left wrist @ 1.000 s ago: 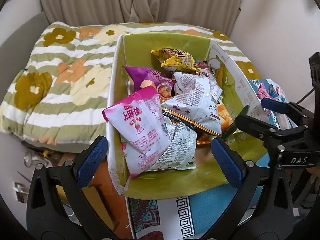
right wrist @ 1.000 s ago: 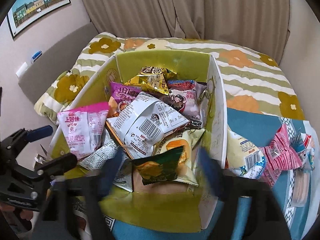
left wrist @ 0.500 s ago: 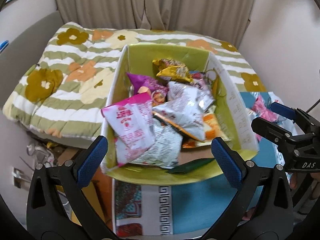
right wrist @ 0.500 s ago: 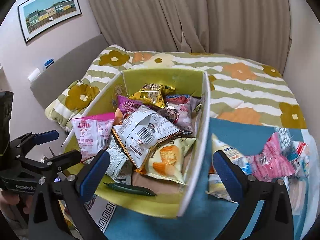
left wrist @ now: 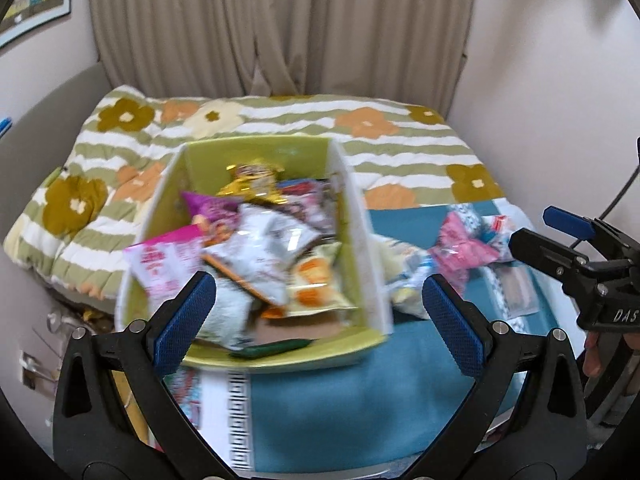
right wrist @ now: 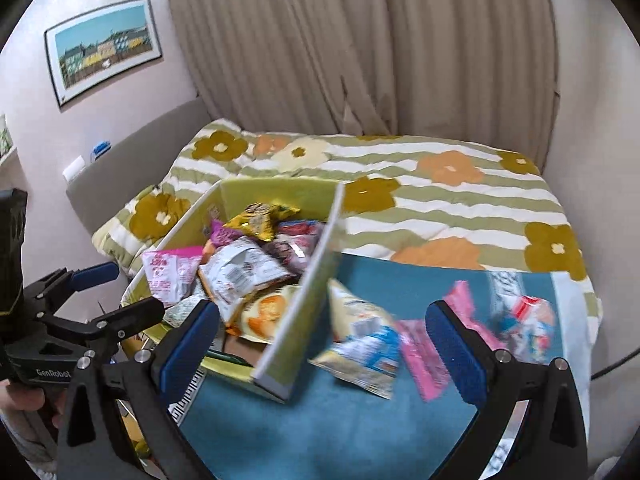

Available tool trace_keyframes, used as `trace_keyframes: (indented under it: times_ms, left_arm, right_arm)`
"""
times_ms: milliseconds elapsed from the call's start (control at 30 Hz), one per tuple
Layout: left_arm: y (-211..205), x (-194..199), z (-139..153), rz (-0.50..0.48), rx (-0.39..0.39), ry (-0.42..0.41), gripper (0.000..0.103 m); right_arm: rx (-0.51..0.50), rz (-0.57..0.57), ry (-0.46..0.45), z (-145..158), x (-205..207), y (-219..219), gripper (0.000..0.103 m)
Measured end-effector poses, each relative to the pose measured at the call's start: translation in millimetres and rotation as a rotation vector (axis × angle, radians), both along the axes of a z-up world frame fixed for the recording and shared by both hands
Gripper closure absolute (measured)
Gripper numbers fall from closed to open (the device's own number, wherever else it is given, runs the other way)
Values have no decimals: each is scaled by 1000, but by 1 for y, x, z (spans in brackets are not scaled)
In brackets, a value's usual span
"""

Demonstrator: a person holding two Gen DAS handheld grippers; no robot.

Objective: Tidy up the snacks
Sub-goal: 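Move both tools back from the box to the remaining snacks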

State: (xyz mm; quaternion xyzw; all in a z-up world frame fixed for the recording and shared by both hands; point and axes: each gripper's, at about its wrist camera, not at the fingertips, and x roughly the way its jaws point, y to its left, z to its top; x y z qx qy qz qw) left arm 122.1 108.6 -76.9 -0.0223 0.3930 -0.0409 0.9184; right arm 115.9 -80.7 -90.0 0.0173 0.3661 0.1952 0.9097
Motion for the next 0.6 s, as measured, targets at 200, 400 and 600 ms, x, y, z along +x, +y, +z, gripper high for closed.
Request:
trace_keyframes:
  times_ms: [200, 400, 600]
  left_arm:
    - [-66, -3, -1, -54, -1, -22, 1]
    - [-132, 4, -15, -128, 40, -14, 1]
    - [-186, 27, -43, -218, 112, 58, 1]
  right_arm:
    - [-16, -68, -17, 9, -8, -65, 0]
    - [-56, -112, -18, 11, 0, -128, 0]
    - [-56, -144, 43, -6, 21, -174, 0]
